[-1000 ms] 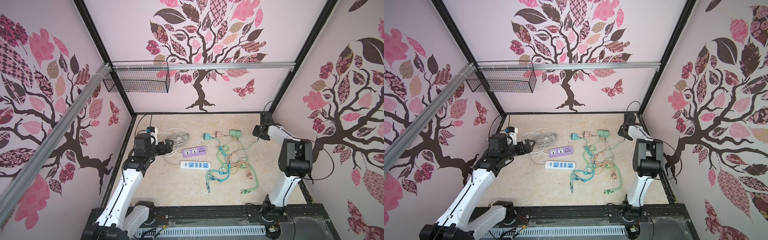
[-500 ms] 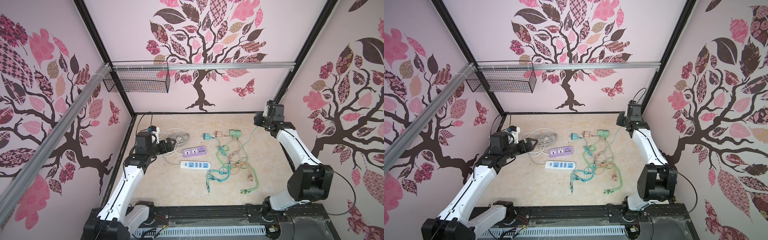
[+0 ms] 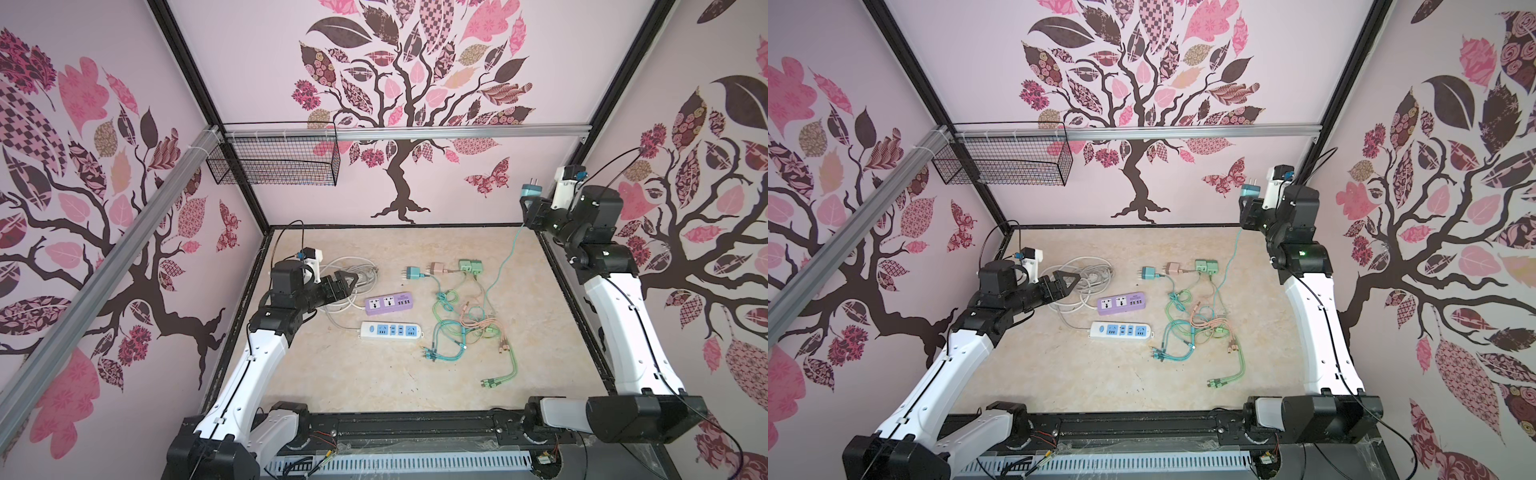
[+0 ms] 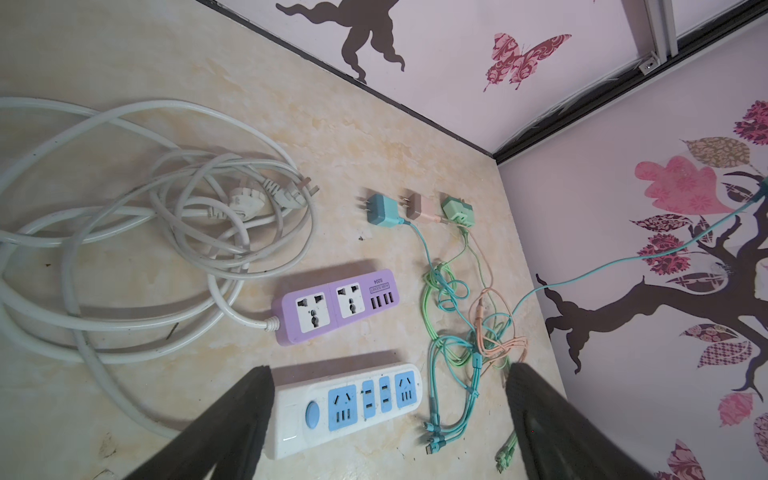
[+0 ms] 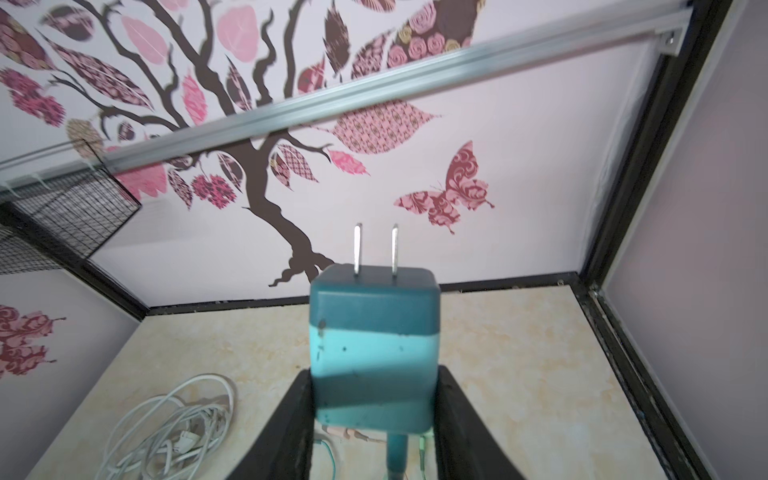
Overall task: Insert the plug
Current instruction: 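Lift the teal charger plug high with the right gripper, then bring the teal plug toward the left gripper while the left gripper reaches to meet it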
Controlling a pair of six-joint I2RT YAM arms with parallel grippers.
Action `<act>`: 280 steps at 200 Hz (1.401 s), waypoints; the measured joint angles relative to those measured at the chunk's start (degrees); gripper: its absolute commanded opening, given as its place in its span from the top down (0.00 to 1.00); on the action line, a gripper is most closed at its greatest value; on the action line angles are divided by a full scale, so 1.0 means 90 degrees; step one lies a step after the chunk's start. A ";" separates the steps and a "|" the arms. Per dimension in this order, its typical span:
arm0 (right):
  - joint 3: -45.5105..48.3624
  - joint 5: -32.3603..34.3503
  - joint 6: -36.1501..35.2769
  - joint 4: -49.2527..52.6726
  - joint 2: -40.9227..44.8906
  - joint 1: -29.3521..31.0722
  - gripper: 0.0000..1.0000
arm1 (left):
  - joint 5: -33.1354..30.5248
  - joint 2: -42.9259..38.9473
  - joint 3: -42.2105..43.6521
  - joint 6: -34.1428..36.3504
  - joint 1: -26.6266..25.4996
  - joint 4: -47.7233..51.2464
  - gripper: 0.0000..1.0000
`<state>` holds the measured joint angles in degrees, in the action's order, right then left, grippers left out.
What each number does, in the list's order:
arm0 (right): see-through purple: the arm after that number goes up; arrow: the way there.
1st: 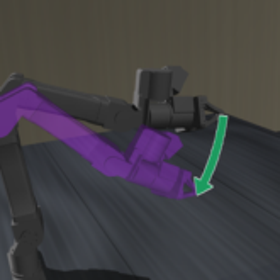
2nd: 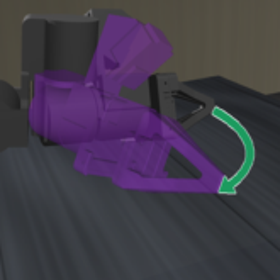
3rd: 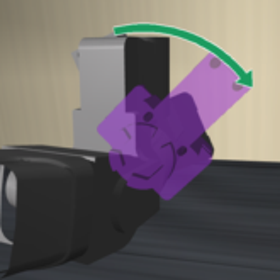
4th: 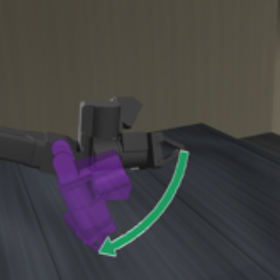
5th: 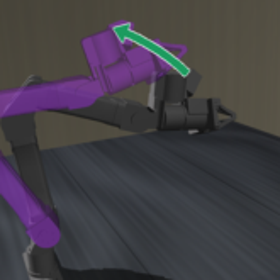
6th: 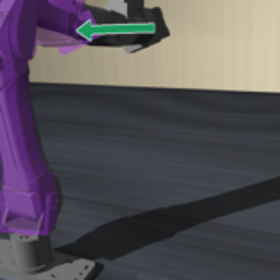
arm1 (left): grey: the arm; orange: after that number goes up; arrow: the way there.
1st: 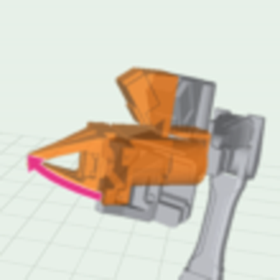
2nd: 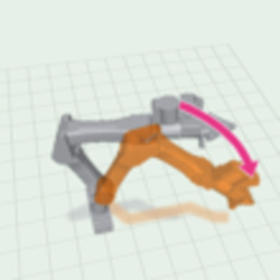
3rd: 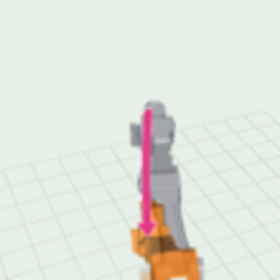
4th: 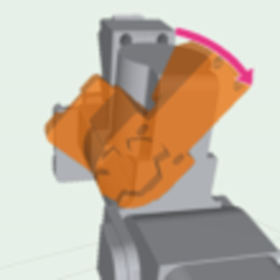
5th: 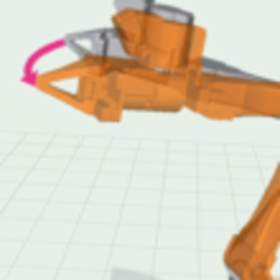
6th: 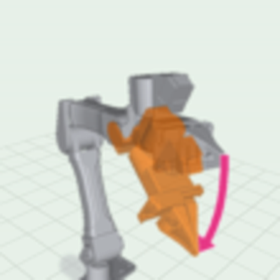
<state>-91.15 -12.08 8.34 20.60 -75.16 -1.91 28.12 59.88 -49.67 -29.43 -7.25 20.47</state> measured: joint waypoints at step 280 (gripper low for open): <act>0.3184 -0.2946 -0.0573 -0.0663 0.1671 0.1722 0.67 | 0.1168 0.1229 -0.1802 -0.0750 -0.1984 -0.0690 0.08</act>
<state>-62.50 -38.59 3.18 14.63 -60.12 13.58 38.63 70.94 -65.89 -36.18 -25.10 14.26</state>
